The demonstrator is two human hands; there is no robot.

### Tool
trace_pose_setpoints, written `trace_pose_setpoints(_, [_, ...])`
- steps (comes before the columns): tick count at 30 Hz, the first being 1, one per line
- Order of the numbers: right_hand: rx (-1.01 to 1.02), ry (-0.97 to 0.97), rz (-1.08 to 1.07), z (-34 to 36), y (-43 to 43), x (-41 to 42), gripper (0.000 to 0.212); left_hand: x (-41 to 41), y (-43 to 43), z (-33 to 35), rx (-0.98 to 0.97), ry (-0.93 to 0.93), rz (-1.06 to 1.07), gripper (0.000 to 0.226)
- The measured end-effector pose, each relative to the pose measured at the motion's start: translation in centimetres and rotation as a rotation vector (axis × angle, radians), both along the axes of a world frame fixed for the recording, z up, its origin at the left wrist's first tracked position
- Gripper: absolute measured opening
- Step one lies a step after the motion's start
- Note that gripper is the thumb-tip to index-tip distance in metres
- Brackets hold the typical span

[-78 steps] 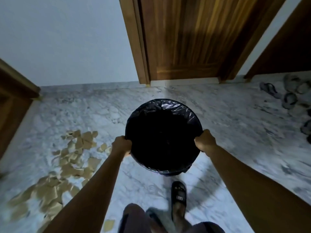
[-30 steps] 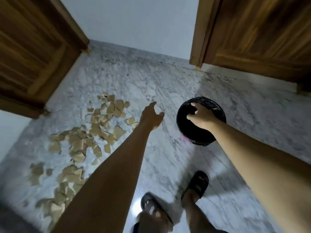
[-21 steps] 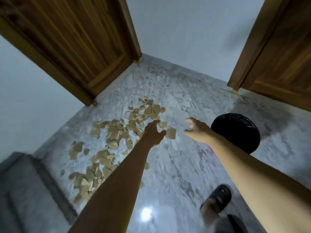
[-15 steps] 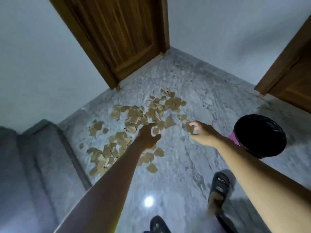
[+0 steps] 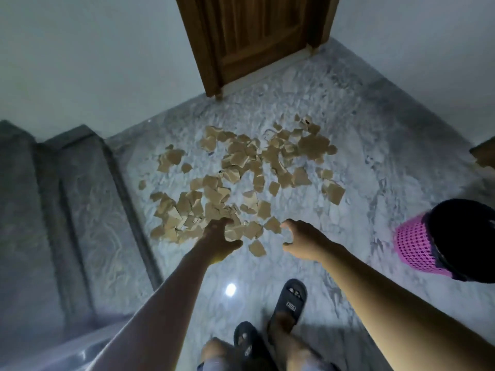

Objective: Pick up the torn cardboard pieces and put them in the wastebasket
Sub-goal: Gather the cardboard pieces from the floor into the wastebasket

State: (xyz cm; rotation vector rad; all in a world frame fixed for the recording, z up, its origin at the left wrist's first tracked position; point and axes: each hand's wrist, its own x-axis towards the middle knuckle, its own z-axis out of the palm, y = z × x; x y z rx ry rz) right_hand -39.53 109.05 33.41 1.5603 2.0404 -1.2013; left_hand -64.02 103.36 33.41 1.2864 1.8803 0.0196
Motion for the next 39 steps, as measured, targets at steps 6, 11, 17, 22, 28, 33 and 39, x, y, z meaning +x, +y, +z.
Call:
trace_pose_setpoints(6, [-0.048, -0.130, 0.078, -14.5, 0.4, -2.9, 0.066, -2.6, 1.8, -13.7, -0.097, 0.034, -0.054, 0.071])
trace_pose_setpoints(11, [0.028, -0.214, 0.178, -30.4, 1.8, -5.9, 0.071, -5.3, 5.3, -29.6, -0.076, 0.062, -0.053, 0.077])
trace_pose_setpoints(17, [0.279, -0.279, 0.331, -50.1, 2.0, -9.6, 0.049, -7.8, 7.3, -49.1, -0.017, 0.115, -0.029, 0.091])
trace_pose_setpoints(22, [0.208, -0.291, 0.356, -61.8, 3.0, -11.3, 0.053, -7.5, 9.7, -60.8, 0.100, 0.135, -0.199, 0.090])
trace_pose_setpoints(28, [0.130, -0.068, 0.146, -66.4, 2.8, -9.8, 0.070, -3.5, 12.9, -67.0, 0.200, 0.212, -0.540, 0.108])
trace_pose_setpoints(33, [-0.130, -0.136, -0.015, -67.4, 3.5, -7.2, 0.034, -1.7, 12.7, -67.3, 0.300, 0.439, -0.592, 0.105])
trace_pose_setpoints(39, [-0.011, 0.028, -0.184, -63.9, 12.8, -3.8, 0.046, -1.3, 13.3, -66.3, 0.362, 0.396, -0.439, 0.074])
